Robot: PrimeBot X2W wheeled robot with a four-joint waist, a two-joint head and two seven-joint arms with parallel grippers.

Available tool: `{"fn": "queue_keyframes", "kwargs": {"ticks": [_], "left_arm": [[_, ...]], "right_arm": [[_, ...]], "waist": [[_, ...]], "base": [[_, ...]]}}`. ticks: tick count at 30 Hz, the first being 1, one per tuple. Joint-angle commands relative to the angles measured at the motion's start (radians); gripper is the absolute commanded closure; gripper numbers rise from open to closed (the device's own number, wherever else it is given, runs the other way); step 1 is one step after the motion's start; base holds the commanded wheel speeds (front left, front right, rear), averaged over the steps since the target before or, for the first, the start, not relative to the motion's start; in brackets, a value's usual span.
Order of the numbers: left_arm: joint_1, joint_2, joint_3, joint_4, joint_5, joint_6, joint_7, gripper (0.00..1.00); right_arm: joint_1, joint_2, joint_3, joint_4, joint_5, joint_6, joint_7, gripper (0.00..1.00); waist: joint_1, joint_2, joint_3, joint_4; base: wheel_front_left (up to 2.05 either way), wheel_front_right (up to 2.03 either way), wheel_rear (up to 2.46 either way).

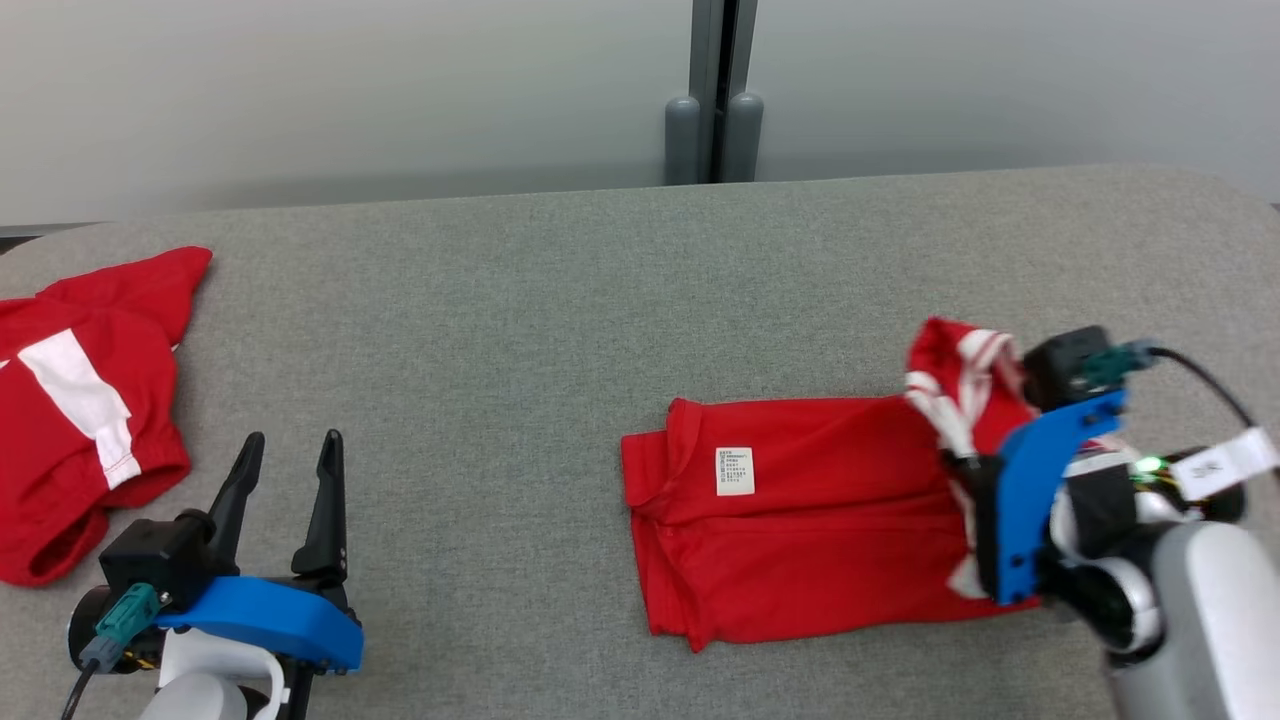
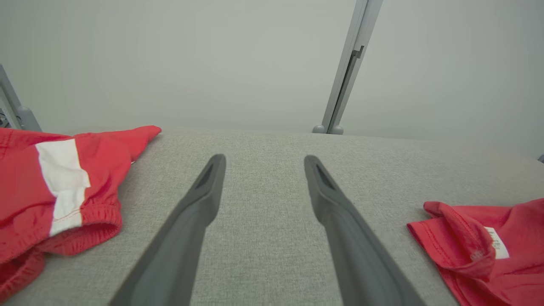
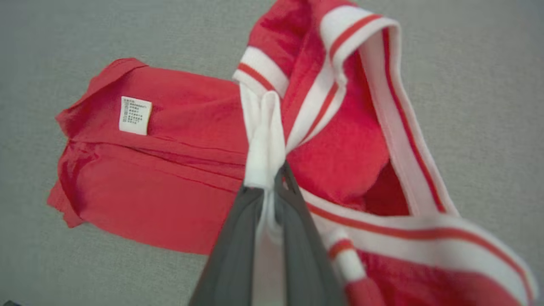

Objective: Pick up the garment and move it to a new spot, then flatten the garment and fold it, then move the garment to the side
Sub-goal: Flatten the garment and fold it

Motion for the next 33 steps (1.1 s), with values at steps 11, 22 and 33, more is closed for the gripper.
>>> {"fn": "queue_keyframes", "kwargs": {"ticks": [11,22,33], "left_arm": [[-0.041,-0.018,-0.058,-0.003,0.018,-0.017,0.025,0.0],[-0.086,-0.036,-0.086,0.052,0.012,-0.053,0.008,0.0],[-0.051,-0.022,-0.07,0.058,-0.001,-0.034,-0.017,0.0]], "right_arm": [[-0.153,0.139,0.361,0.206,0.018,0.001,-0.061,1.0],[-0.219,0.157,0.421,0.36,0.1,0.001,-0.159,0.0],[-0.143,0.125,0.218,0.072,0.133,0.001,-0.354,0.0]], "waist": [[0.0001,0.0,0.016,0.059],[0.0001,0.0,0.025,0.109],[0.0001,0.0,-0.001,0.067]], "base": [[0.0,0.0,0.0],[0.0,0.0,0.0],[0.0,0.0,0.0]]}}
